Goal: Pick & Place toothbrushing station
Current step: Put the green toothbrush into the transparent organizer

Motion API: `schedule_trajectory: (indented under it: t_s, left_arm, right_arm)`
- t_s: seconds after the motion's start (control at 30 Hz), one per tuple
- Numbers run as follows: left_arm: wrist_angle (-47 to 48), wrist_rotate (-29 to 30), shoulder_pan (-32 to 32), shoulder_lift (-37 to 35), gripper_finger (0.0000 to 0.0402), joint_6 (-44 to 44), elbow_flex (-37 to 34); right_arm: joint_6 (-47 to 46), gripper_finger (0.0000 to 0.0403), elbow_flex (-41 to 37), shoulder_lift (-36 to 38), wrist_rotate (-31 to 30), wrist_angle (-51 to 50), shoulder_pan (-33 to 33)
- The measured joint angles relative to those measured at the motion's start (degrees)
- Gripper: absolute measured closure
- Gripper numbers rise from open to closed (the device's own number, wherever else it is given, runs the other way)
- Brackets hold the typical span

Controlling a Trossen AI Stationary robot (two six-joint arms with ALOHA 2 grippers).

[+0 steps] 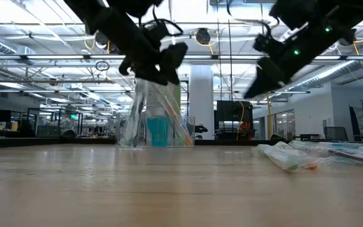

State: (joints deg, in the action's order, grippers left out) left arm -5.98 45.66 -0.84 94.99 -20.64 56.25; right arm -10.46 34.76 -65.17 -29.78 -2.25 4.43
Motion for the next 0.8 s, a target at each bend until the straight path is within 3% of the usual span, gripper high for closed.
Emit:
schedule_trajectory:
  t_s: [0.1,0.2,0.4,0.8]
  left_arm:
    - [-0.43,-1.42,0.09,-2.4,0.0218,1.29,0.0]
    - [-0.58,-2.44,0.09,-4.04,0.0218,2.4,0.0]
    - [-1.23,-7.02,0.07,-4.95,0.0218,3.98,0.0]
    - [-1.53,-8.64,0.04,-4.95,0.0218,4.09,0.0]
  right_arm:
    - [-5.95,0.0202,-0.02,3.96,0.08,-10.76,4.51]
    - [-9.71,0.0202,-0.02,5.43,3.97,-19.41,9.9]
    - [-13.78,0.0202,-0.02,2.54,9.21,-30.78,18.86]
    - [-14.47,0.0202,-0.04,-8.63,14.79,-32.91,25.58]
